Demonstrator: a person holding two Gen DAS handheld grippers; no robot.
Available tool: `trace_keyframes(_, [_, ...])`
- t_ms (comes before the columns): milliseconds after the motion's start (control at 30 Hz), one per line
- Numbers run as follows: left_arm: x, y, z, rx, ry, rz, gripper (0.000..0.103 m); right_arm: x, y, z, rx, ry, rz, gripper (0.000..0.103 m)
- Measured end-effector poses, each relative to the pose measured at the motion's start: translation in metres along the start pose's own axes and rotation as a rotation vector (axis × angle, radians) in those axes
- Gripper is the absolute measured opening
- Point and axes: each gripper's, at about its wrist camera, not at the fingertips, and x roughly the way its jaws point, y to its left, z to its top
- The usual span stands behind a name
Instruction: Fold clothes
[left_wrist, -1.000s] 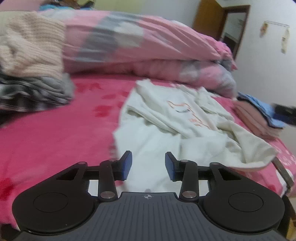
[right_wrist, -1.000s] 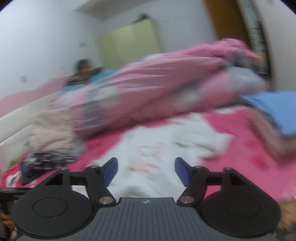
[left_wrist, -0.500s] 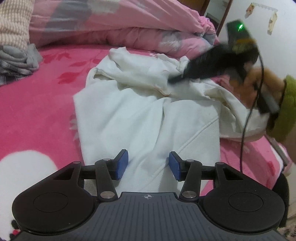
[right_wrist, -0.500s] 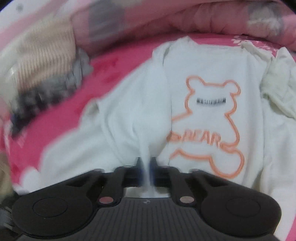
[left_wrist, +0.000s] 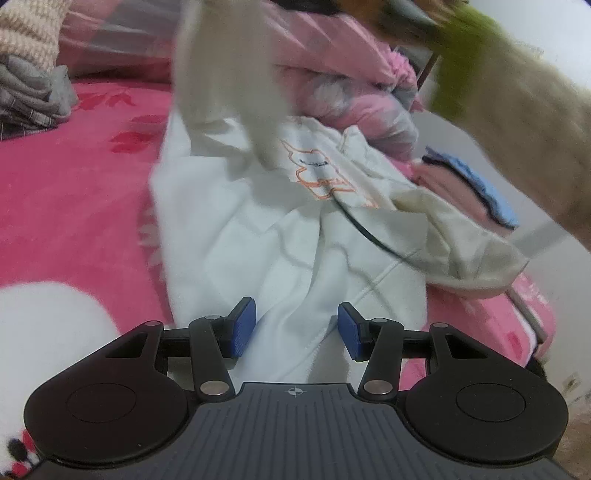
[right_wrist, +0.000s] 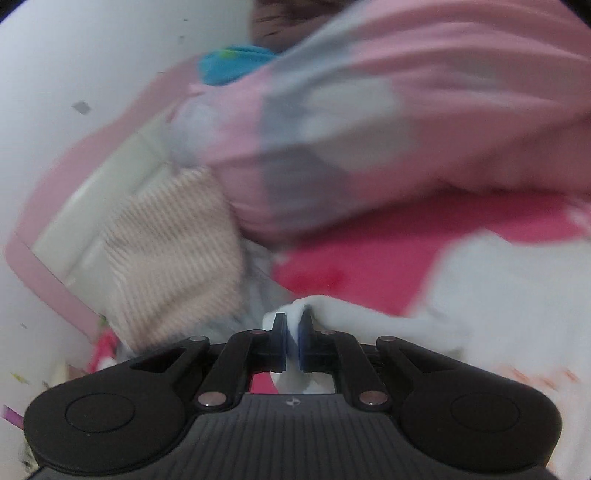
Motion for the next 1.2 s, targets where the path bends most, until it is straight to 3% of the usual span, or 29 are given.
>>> trace_keyframes(133, [-0.001, -0.001, -0.001, 0.002, -0.011, -0.002, 0.049, 0.075, 0.021, 0.030, 0.085, 0.021, 0.088, 0.009])
trace_keyframes(233, [-0.001, -0.002, -0.002, 0.003, -0.014, -0.002, 0.049, 0.132, 0.020, 0.031, 0.170, 0.097, 0.098, 0.032])
trace_keyframes(333, [-0.001, -0.002, -0.001, 0.001, -0.016, -0.004, 0.049, 0.155, 0.021, 0.020, 0.158, 0.156, 0.052, 0.036])
trace_keyframes(500, [-0.001, -0.002, 0.000, -0.012, -0.015, 0.002, 0.049, 0.119, 0.021, 0.021, 0.126, 0.079, 0.065, 0.041])
trace_keyframes(633, [0.000, -0.003, 0.000, -0.018, -0.013, 0.011, 0.049, 0.044, 0.014, 0.016, 0.092, -0.041, 0.102, 0.044])
trace_keyframes(733, [0.000, -0.005, 0.002, -0.021, -0.007, 0.019, 0.049, -0.010, -0.003, -0.006, 0.089, -0.074, 0.051, 0.044])
trace_keyframes(900, [0.002, -0.007, 0.004, -0.033, 0.004, 0.032, 0.049, -0.073, -0.065, -0.070, 0.219, -0.048, -0.035, 0.044])
trace_keyframes(1000, [0.002, -0.010, 0.005, -0.023, 0.013, 0.055, 0.049, -0.054, -0.098, -0.100, 0.314, 0.038, -0.096, 0.044])
trace_keyframes(1100, [0.003, -0.016, 0.005, -0.010, 0.022, 0.090, 0.049, 0.002, -0.116, -0.118, 0.400, 0.152, -0.054, 0.043])
trace_keyframes(1200, [0.003, -0.020, 0.007, -0.010, 0.032, 0.118, 0.049, 0.072, -0.109, -0.117, 0.409, 0.238, -0.018, 0.041])
